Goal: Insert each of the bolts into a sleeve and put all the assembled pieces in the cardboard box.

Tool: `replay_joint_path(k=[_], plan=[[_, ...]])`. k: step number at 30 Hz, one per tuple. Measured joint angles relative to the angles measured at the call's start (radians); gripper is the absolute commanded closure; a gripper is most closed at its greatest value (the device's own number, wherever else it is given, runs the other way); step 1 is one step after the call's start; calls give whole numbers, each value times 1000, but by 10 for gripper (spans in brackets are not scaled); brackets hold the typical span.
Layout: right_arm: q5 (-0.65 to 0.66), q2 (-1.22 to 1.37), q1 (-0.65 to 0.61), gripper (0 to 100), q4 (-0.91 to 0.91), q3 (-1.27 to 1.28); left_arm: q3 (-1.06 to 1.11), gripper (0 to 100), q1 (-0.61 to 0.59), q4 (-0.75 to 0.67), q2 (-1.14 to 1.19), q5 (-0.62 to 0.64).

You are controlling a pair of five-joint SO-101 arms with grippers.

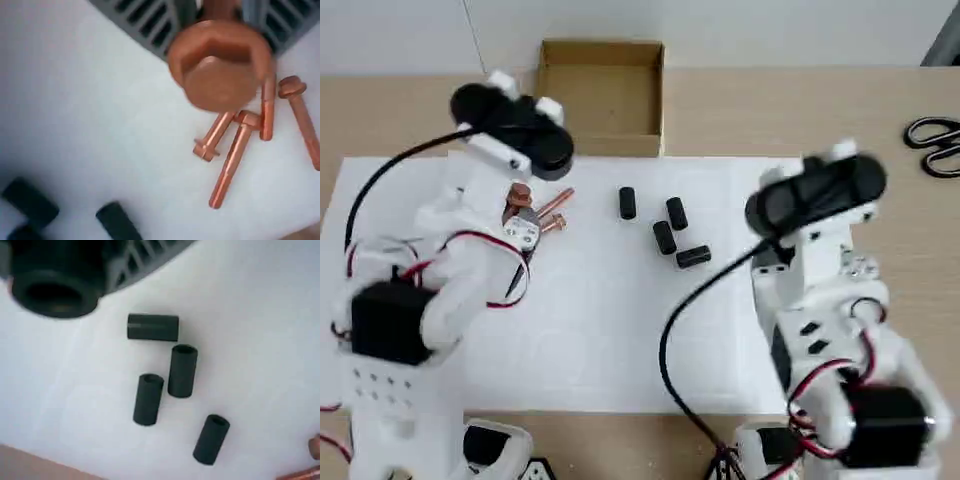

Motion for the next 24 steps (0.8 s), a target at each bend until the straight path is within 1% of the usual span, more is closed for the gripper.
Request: replay_joint_path(k=[2,5,7,10,13,15,18,21,24], plan=[[-21,-69,-32,995,-92,155,38,995,0,-31,-26,130],[-106,-212,-106,995,-195,345,49,995,0,-72,-32,364],[-152,-308,-150,995,-238,443,54,995,0,-92,-38,463],[-175,-445,-210,995,-276,563,83,995,0,-89,-48,505],[-178,-546,-224,995,-285,660,123,995,2,-77,-49,519],[-178,-588,-235,995,-285,694,141,995,32,-101,-49,525],[-187,-647,-242,995,-285,703,176,995,110,-201,-49,563],[-190,-657,-313,995,-285,741,203,995,178,-345,-49,632],[-196,-669,-351,995,-315,793,261,995,244,-488,-49,652]])
